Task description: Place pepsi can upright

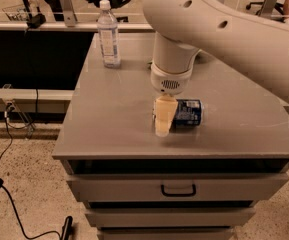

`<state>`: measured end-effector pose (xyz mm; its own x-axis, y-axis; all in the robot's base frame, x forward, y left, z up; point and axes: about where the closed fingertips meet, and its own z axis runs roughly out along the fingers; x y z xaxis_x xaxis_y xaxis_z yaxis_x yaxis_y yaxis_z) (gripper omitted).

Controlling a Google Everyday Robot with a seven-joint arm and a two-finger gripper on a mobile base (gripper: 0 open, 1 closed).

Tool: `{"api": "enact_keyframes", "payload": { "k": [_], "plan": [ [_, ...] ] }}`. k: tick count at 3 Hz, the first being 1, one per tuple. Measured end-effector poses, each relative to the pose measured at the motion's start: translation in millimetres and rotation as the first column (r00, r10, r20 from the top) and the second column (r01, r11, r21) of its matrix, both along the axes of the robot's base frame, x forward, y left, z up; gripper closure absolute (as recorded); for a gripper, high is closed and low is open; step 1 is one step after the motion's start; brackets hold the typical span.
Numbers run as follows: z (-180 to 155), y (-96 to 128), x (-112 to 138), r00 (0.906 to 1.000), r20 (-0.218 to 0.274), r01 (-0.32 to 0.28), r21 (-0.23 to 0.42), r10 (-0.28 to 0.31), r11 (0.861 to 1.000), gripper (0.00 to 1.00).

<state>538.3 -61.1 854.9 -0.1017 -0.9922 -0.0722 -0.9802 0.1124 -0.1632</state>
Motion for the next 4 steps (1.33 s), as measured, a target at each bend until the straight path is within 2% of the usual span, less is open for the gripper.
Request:
{"api": "enact_keyframes", "payload": {
  "k": [2, 3, 4],
  "plan": [
    [-14.6, -6.3, 4.1, 0.9998, -0.019, 0.010, 0.003, -0.010, 1.000, 0.65],
    [6.4, -12.1, 5.5, 0.9995, -0.033, 0.001, 0.092, 0.002, 0.996, 0.88],
    [36.5, -27.0, 15.3, 0.9988, -0.047, -0.003, 0.268, 0.016, 0.963, 1.00]
  ]
}}
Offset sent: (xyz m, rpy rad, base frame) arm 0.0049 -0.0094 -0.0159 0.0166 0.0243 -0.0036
